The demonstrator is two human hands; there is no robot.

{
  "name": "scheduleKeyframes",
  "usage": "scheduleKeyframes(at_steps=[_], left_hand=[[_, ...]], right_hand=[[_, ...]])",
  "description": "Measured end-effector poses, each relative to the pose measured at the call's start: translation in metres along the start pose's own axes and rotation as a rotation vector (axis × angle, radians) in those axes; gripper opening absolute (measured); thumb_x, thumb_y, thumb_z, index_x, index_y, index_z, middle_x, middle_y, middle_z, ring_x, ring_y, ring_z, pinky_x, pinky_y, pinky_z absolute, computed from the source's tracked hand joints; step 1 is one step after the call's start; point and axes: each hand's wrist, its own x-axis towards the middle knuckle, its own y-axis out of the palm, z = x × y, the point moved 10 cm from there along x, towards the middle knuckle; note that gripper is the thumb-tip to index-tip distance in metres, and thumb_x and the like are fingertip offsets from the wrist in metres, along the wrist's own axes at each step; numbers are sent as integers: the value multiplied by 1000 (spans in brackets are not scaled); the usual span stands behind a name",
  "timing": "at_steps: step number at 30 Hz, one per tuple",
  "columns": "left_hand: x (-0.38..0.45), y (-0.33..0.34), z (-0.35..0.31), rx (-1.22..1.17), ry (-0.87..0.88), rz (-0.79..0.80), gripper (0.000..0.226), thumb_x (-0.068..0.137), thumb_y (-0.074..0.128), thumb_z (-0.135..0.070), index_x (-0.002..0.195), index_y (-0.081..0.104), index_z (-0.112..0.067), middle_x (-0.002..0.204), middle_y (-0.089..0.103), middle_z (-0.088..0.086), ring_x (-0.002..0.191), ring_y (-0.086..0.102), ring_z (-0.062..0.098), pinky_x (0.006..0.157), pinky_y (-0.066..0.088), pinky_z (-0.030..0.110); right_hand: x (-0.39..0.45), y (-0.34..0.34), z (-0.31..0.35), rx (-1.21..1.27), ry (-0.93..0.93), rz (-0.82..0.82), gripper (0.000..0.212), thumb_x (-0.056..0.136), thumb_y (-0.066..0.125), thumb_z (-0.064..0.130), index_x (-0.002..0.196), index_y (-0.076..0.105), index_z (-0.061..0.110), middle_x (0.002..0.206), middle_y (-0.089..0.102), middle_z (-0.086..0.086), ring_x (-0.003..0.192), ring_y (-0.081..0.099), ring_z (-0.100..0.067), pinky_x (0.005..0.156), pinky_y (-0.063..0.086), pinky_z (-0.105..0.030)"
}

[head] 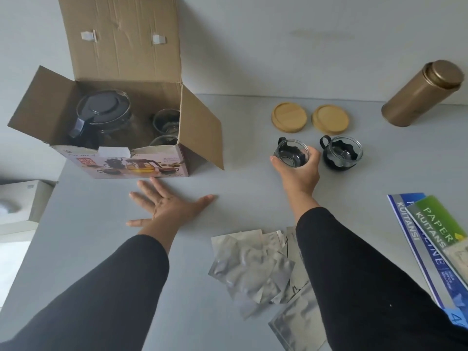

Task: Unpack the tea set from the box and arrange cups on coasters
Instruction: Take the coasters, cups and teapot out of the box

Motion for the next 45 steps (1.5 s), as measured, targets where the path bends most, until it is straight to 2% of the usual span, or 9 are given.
scheduleKeyframes(at_steps=[11,16,19,23,27,29,35,40,45], left_hand=[[1,-1,-1,17,-12,-13,150,40,50,-95,144,-32,-24,150,-40,-3,138,-36,28,104,-5,71],[-2,-3,0,14,2,-7,150,41,49,-96,144,-32,-23,150,-40,-2,138,-36,28,104,-5,71],[-5,-5,1,4,19,10,150,41,48,-96,144,-32,-22,149,-41,-1,137,-37,29,104,-6,71],[-9,-7,2,-16,62,22,148,45,51,-94,144,-31,-21,150,-40,1,137,-37,30,102,-6,73],[-11,-8,4,-40,84,47,148,49,58,-88,143,-33,-19,148,-42,2,136,-39,31,102,-4,73],[-9,-8,5,-57,95,67,150,50,62,-86,142,-35,-18,147,-44,3,135,-40,32,101,-5,74],[0,-3,6,-72,128,110,150,53,63,-83,137,-41,-15,142,-50,6,132,-43,36,100,-6,75],[6,0,7,-82,130,126,151,53,63,-83,136,-43,-15,140,-52,7,130,-45,36,99,-8,75],[8,2,6,-105,128,136,150,54,64,-81,134,-44,-14,139,-53,7,128,-47,35,98,-11,75]], right_hand=[[19,6,3,-9,-40,59,78,56,87,33,121,45,21,116,58,4,104,58,-15,92,45,-21],[7,-4,23,-134,-161,61,101,63,84,38,144,27,17,149,31,-4,138,31,-15,107,24,-19],[-16,-12,61,-219,-393,20,86,72,78,35,140,33,8,146,32,-12,138,29,-24,108,25,-21],[-48,12,130,-235,-731,70,53,75,71,26,116,54,-2,117,54,-17,113,51,-31,92,38,-23],[-83,67,196,-258,-910,259,30,72,69,18,95,64,0,93,62,-15,85,61,-30,75,36,-17],[-107,104,226,-326,-992,425,24,72,68,16,92,65,3,90,64,-12,81,62,-28,72,43,-25],[-172,227,229,-1058,-1061,1019,50,75,74,19,122,55,17,111,56,-4,99,53,-23,75,43,-29],[-175,254,196,-1516,-1127,1094,61,82,69,16,136,43,22,128,53,-7,108,55,-29,72,45,-34],[-177,264,181,-1630,-1254,1148,70,84,60,7,143,29,26,130,45,-8,106,55,-31,67,42,-34]])
